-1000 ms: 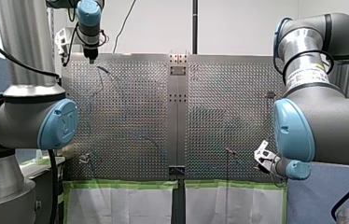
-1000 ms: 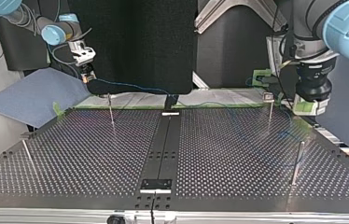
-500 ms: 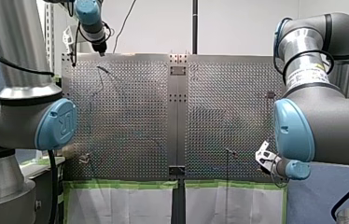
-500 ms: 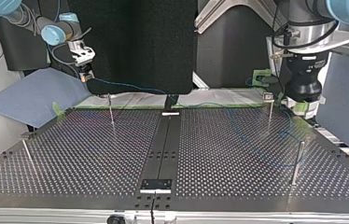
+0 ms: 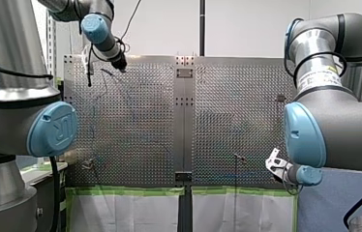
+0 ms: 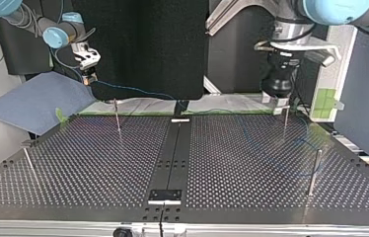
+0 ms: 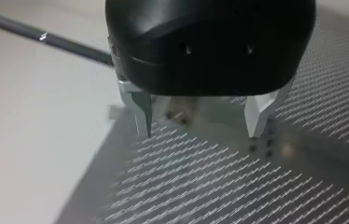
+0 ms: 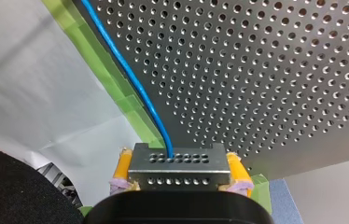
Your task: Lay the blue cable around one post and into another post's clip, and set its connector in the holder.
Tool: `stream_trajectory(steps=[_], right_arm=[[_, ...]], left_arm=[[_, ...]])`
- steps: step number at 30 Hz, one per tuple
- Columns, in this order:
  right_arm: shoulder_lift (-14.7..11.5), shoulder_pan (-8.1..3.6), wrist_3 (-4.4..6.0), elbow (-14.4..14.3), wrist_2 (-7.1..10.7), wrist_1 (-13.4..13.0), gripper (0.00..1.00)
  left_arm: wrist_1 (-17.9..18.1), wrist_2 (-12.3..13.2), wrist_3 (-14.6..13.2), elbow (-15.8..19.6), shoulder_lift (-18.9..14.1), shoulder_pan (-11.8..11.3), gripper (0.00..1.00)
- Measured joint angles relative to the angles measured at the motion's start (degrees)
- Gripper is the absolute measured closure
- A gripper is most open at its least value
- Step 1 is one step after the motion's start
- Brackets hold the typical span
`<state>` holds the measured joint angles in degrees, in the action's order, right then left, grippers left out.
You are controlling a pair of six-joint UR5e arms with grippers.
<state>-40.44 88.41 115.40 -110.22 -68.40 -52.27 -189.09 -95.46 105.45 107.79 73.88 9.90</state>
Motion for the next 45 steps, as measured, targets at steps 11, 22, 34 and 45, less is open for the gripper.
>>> stream_trajectory(steps=[11, 22, 34, 45], right_arm=[[0.0, 0.14, -1.72, 0.0, 0.02, 0.9, 1.0], [0.0, 0.3, -3.1, 0.6, 0.02, 1.9, 1.0], [-0.1, 0.06, -4.41, 0.8, -0.24, 2.2, 1.0], [-1.6, -0.45, -7.26, 0.8, -3.11, 3.3, 1.0]], left_arm=[[6.1, -0.9, 1.6, 6.1, 6.0, 6.0, 0.0], [11.9, -6.7, 4.9, 11.9, 11.9, 11.9, 0.0], [18.7, -7.2, 6.5, 12.5, 18.5, 18.6, 0.0], [24.4, -7.1, 7.0, 11.0, 24.3, 24.4, 0.0]])
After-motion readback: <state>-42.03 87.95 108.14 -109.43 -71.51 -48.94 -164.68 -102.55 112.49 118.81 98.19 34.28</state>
